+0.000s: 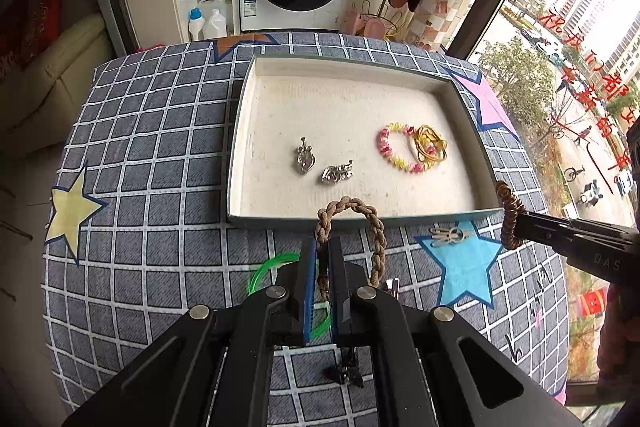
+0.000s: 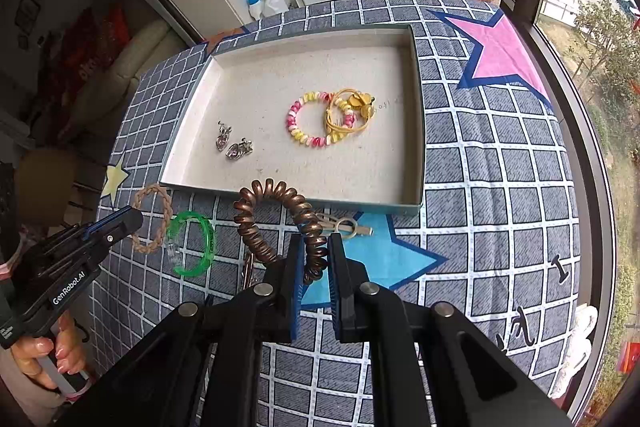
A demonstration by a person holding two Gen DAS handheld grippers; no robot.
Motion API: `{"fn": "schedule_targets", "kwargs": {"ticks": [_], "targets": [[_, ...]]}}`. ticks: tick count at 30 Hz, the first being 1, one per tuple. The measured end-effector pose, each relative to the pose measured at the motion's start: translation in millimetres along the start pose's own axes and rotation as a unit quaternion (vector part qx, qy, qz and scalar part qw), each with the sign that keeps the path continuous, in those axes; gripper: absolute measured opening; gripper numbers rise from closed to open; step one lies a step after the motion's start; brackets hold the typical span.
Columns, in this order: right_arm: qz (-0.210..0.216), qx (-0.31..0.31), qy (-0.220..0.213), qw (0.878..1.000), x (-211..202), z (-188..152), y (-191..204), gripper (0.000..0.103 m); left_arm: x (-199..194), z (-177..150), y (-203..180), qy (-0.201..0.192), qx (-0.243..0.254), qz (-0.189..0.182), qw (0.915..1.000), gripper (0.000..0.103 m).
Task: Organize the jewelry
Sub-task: 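Grasp the braided bracelet with left tool while right tool grasps the coiled bronze hair tie, then release braided bracelet into tray with left tool while right tool releases the hair tie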
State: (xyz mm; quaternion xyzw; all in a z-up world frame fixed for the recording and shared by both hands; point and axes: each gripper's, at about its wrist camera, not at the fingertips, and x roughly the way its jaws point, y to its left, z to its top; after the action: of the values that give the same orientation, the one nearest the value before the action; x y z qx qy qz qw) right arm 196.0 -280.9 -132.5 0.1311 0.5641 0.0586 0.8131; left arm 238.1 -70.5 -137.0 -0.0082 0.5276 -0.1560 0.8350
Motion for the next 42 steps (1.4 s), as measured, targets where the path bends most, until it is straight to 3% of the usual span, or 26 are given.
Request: {"fn": "schedule_targets", "kwargs": {"ticks": [10, 25, 42], "targets": [[-0.008, -0.003, 0.005, 1.0, 27, 49, -15, 0.013, 42, 40, -1, 0.008, -0.006, 0.027, 0.9996, 0.018], [-0.022, 0.002, 0.024, 0.999, 72, 98, -32, 0.013, 89, 56, -5, 0.032, 0.014, 0.07, 0.9969, 0.018], [-0.035, 0.004, 0.046, 0.998, 97, 103, -41, 0.014, 107, 55, -13, 0.052, 0.045, 0.117, 0.9908, 0.018]]}}
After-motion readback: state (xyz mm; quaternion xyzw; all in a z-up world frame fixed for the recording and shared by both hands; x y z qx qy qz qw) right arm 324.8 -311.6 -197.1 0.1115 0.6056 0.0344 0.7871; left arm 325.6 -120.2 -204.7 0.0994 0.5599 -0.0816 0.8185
